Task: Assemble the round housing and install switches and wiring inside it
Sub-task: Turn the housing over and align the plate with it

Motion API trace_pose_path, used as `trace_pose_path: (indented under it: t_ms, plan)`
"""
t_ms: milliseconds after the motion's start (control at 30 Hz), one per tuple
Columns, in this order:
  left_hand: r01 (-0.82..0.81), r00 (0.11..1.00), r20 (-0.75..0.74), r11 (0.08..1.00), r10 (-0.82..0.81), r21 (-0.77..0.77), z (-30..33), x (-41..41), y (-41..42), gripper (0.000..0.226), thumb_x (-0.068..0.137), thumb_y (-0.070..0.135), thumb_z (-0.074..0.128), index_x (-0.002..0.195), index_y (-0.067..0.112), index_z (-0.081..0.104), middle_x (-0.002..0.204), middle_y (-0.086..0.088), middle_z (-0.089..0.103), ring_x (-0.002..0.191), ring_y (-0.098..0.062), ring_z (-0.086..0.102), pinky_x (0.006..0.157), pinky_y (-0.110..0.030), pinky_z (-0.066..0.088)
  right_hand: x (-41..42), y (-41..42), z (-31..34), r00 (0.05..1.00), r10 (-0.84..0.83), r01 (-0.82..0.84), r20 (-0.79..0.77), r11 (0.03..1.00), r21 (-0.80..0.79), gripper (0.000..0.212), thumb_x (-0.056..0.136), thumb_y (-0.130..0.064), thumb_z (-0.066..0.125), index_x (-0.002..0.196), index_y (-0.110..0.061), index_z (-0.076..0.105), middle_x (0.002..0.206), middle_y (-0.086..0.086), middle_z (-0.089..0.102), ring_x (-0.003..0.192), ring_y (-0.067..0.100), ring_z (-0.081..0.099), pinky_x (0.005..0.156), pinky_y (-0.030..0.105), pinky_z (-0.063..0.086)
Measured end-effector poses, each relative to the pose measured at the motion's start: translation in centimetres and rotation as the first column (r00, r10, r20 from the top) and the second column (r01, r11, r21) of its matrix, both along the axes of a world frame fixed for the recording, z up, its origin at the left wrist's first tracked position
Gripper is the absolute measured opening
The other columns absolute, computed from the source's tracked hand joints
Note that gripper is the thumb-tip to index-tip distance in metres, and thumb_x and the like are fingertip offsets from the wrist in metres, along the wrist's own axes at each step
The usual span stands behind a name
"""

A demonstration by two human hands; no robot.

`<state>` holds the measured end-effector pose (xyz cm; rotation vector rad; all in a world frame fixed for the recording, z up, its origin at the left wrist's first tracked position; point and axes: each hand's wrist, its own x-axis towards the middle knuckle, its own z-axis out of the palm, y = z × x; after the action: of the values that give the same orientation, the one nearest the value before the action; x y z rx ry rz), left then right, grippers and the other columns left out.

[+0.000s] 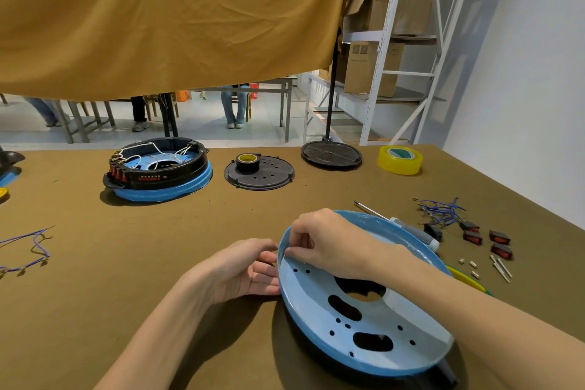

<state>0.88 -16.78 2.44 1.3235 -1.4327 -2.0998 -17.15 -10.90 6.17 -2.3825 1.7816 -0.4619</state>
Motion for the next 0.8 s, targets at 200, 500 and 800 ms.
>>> trace_pose_path:
  t_ms: [200,500,800]
  plan:
    - [0.013,1.000,0.013,1.000,-0.013,0.009,-0.2,0.2,-0.5,0.037,0.103,0.027,0.062,0.127,0.000,0.059,0.107,-0.024,0.076,0.086,-0.028,0.077,0.068,-0.032,0.063,0.2,0.4,-0.4,0.999,-0.007,0.009,0.054,1.000,-0.030,0.015,0.095,-0.033,0.071,0.090,-0.021,0.077,0.088,-0.011,0.069,0.080,0.007,0.062,0.073,0.028,0.054]
    - [0.034,0.999,0.008,0.999,-0.034,0.003,-0.4,0.2,-0.3,0.036,0.096,0.022,0.071,0.121,-0.003,0.067,0.105,-0.022,0.077,0.090,-0.026,0.078,0.064,-0.027,0.062,0.2,1.0,-0.2,0.998,0.041,-0.039,0.038,0.998,-0.045,0.012,0.095,-0.026,0.070,0.097,-0.022,0.081,0.096,-0.008,0.070,0.085,0.008,0.061,0.080,0.033,0.054]
    - [0.039,0.999,0.013,0.999,-0.039,-0.023,-0.3,-0.2,0.0,0.034,0.097,0.025,0.070,0.119,-0.002,0.068,0.103,-0.020,0.078,0.088,-0.023,0.078,0.064,-0.025,0.061,0.0,1.4,-0.4,0.990,-0.090,0.097,0.112,0.994,-0.051,0.014,0.094,-0.032,0.072,0.093,-0.022,0.081,0.088,-0.011,0.071,0.078,0.008,0.062,0.074,0.031,0.054]
